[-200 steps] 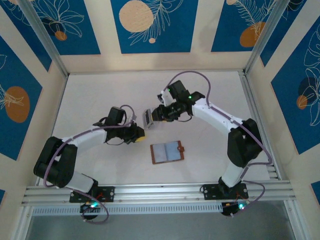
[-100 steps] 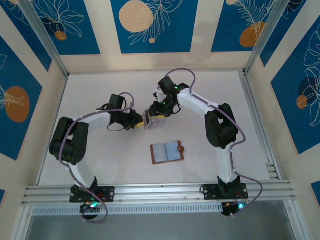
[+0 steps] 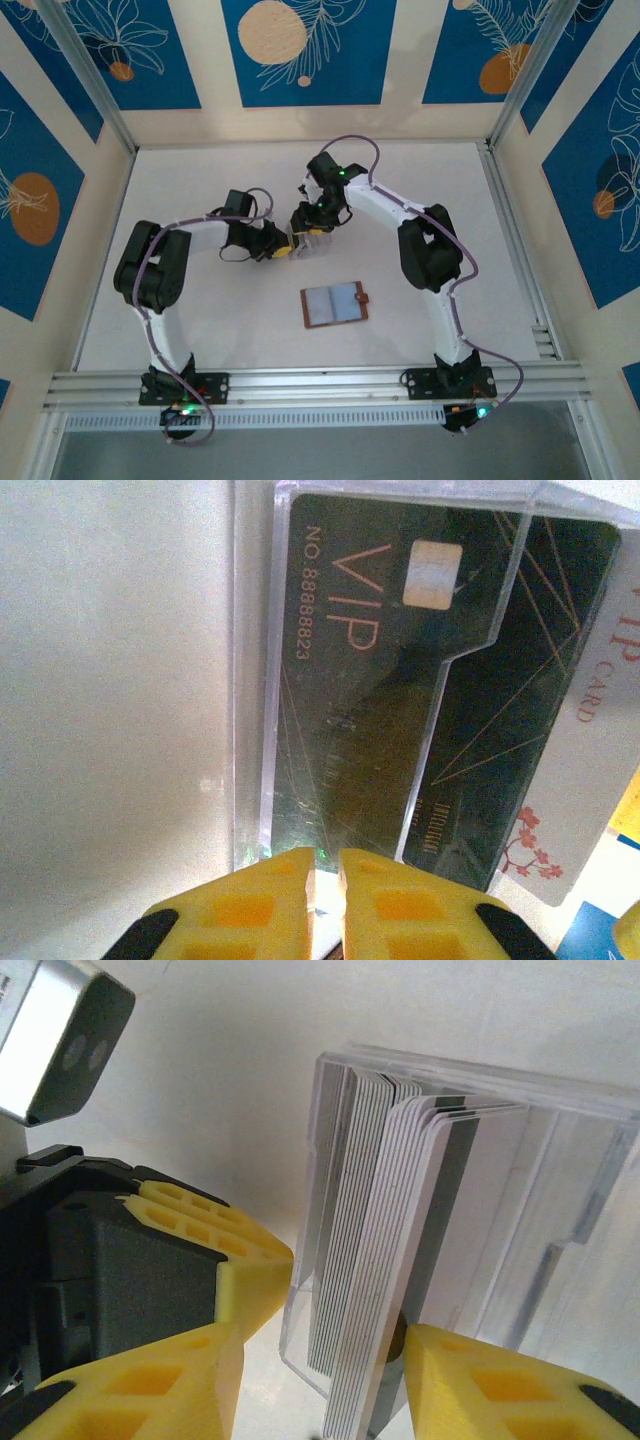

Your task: Put the credit cards into the card holder

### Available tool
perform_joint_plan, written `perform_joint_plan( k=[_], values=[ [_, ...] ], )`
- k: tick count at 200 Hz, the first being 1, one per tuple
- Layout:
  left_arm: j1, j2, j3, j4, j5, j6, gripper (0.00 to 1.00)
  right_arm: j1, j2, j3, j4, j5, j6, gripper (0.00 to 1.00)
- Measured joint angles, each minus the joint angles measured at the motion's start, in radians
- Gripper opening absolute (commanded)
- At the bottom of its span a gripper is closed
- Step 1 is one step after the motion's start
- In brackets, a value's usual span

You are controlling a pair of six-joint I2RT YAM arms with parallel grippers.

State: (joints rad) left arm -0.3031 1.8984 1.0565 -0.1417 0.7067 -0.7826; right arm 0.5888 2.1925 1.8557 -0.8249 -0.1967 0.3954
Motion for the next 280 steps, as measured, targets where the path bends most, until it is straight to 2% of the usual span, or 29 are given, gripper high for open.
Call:
perform_joint_plan(
  k=[124,280],
  values=[
    [0.003,0.023,0.010,0.011,0.037,0.000,0.14,-0.006,0.003,0.010,-0.016,-0.001,0.000,0.41],
    [0.004,0.029,0.010,0.015,0.045,0.000,0.14,-0.010,0.003,0.024,-0.057,0.016,0.000,0.21]
  ],
)
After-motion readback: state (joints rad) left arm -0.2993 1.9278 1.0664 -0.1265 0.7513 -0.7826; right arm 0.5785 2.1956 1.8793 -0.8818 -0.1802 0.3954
